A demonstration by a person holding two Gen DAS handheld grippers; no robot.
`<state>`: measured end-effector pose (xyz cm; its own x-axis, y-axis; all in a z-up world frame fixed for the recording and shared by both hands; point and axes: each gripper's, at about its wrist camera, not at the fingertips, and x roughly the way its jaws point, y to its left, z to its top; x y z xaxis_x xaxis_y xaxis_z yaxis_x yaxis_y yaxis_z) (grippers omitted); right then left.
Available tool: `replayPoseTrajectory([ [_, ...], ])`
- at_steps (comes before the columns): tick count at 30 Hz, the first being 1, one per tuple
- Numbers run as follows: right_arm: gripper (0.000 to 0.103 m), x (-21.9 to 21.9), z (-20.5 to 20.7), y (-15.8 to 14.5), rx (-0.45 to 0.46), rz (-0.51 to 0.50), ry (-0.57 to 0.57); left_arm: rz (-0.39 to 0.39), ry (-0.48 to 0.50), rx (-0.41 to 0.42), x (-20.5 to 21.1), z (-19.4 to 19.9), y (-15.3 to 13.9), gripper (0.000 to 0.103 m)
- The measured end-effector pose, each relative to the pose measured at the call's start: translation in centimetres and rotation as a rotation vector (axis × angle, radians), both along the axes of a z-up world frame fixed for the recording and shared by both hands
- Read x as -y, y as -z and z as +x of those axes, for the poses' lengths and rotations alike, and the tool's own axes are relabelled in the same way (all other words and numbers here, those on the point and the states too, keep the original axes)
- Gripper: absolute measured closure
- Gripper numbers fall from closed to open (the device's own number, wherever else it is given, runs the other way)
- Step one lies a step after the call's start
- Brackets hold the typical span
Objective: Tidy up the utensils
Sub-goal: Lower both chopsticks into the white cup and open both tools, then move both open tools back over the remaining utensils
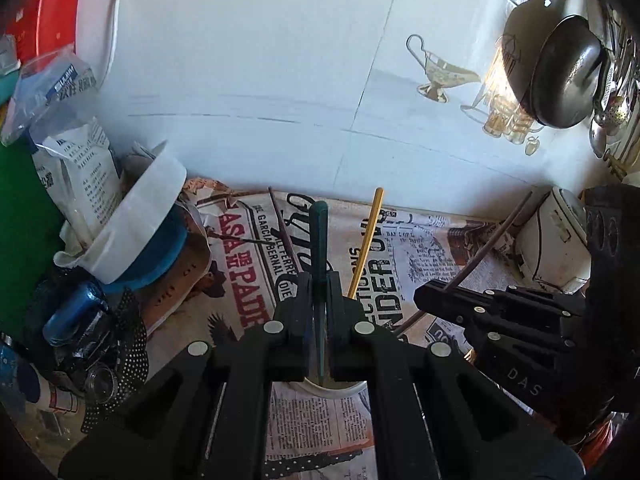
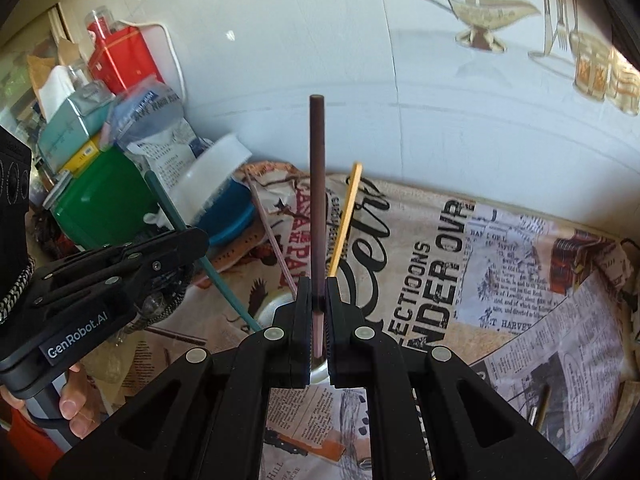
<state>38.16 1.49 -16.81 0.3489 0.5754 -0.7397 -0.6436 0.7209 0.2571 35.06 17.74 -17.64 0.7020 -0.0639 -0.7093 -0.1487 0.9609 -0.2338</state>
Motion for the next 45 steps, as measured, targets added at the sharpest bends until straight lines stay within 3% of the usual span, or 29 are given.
replayPoseTrajectory([
  [9,0.096,-1.3,1.1,2.5,-0.067,-0.052,0.018,-0.032,0.016,-0.053,-0.4,1.5,1.9,0.099],
  [17,0.093,-1.5,1.4,2.2,-0.076,-0.059,0.012,0.001,0.009,-0.081,-0.2,1.6,2.1,0.097],
  [24,0.085,0.1,0.7,0.5,-0.041,-0.049,0.003,0.032,-0.001,-0.064,0.6,0.6,0.4,0.092],
  [29,0.083,2.5,0.0,-1.7,0.017,-0.037,0.014,0.058,-0.013,-0.022,1.9,-0.4,-1.7,0.075],
  [32,0.079,4.5,-0.5,-3.0,0.067,-0.037,0.030,0.061,-0.010,-0.002,3.2,-0.8,-2.8,0.073],
  [37,0.074,8.6,-1.0,-4.7,0.125,-0.028,0.065,0.068,0.011,0.012,5.8,-1.3,-3.6,0.056],
  [45,0.072,14.6,-1.4,-4.6,0.151,-0.059,0.139,0.053,0.088,-0.042,11.1,-0.8,-2.1,0.056],
])
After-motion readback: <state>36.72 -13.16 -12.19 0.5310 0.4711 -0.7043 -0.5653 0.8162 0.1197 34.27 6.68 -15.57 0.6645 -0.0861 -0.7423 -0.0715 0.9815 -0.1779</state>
